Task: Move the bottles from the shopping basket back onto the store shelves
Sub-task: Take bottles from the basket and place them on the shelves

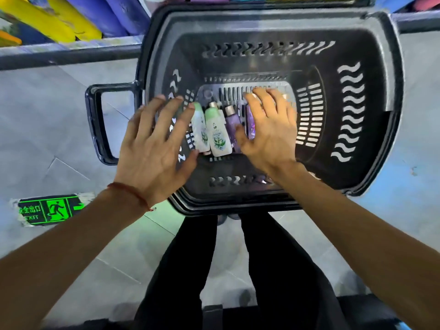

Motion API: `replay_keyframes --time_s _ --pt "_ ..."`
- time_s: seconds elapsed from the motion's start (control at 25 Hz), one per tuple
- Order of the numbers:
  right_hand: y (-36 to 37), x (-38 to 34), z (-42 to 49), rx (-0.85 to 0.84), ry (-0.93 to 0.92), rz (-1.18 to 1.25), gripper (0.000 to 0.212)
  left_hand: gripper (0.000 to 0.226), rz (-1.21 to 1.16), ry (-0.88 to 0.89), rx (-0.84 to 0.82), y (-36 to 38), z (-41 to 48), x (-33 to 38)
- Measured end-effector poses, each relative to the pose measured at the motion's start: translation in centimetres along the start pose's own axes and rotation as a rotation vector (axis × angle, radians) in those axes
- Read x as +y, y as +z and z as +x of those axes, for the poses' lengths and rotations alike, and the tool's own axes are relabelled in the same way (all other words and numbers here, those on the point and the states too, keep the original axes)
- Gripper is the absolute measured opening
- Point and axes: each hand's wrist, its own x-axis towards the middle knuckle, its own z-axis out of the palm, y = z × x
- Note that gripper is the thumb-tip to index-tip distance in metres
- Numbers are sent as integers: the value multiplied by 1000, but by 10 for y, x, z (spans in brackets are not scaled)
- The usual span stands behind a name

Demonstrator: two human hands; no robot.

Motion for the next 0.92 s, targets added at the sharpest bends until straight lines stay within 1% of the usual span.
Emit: replay_keyframes --time_s 0.08,0.16,0.24,0.32,0.36,0.4,0.48,0.68,0.92 --pt "23 2 3 -39 -13 32 60 72 16 2 4 8 2 0" --pt "52 4 3 -150 8 111 61 71 21 1 13 16 3 -1" --pt "85 8 7 -340 142 262 64 69 29 8 31 23 5 -3" --pt "117 11 15 -562 304 411 73 68 51 31 46 30 5 -4" --pt "135 14 19 -647 344 462 75 67 65 41 50 33 4 -5" --pt "150 16 23 -694 345 485 72 67 78 49 54 37 5 -6" --pt "178 19 26 -724 315 487 70 67 98 49 52 44 5 -8" --pt "218 26 23 -706 368 520 82 66 129 56 57 51 7 -9" --pt "225 34 25 -713 398 525 62 65 167 105 30 52 12 -5"
